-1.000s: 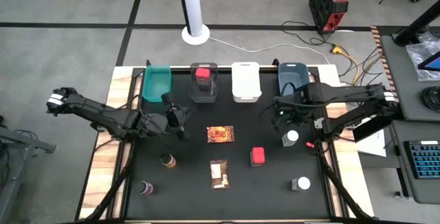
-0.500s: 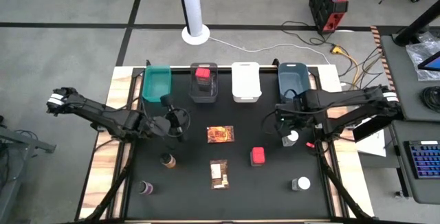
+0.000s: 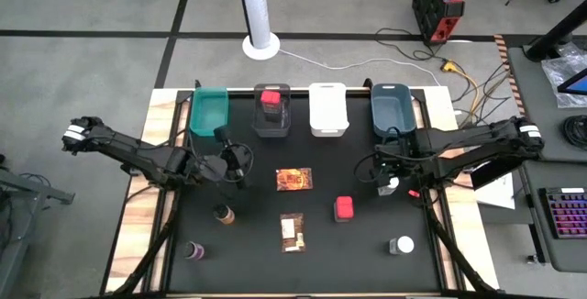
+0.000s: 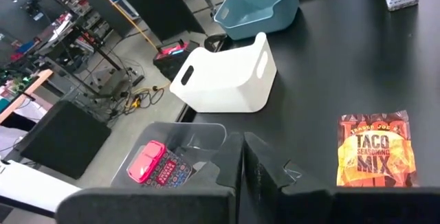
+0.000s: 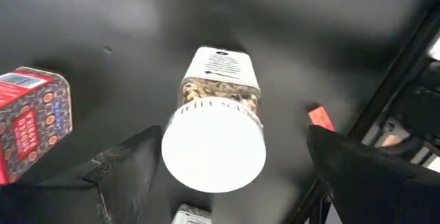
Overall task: Sort spices by type
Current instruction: Put the top white seasoning bottle into the blue bin
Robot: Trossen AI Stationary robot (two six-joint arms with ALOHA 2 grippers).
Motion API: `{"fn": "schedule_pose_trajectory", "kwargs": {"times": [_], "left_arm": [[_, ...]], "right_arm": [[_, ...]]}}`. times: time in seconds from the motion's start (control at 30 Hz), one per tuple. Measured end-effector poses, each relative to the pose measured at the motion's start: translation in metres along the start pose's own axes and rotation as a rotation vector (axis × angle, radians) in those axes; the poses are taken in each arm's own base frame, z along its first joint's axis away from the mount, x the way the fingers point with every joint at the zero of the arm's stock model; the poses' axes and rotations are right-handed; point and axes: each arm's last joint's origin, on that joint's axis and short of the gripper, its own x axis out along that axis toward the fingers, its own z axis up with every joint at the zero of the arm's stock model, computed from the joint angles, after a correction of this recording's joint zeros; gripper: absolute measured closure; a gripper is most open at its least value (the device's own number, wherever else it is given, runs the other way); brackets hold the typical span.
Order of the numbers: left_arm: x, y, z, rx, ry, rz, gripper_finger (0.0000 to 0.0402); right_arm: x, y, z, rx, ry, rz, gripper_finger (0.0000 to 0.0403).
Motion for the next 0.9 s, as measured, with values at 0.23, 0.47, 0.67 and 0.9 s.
{"fn": "schedule_pose_trajectory", "kwargs": {"times": [0.23,0.47,0.67,0.9], "left_arm": [[0.000,0.000,0.000,-0.001,-0.001,0.000,0.0401],[0.000,0.000,0.000,-0.001,-0.001,0.000,0.0402],[0.000,0.000,-0.001,0.002,0.002,0.000,0.0402],[0.000,-0.001,-0.002,0.003,0.003,-0.001,0.0402]], "right_arm": [[0.014,0.013,0.005,-0.032,0.025,-0.007,0.0049],[0.027,0.021,0.008,-0.028,0.081,-0.060,0.0096],[0.027,0.021,0.009,-0.035,0.064,-0.068,0.0179],[0.022,0.021,0.008,-0.022,0.065,-0.061,0.0211]]}}
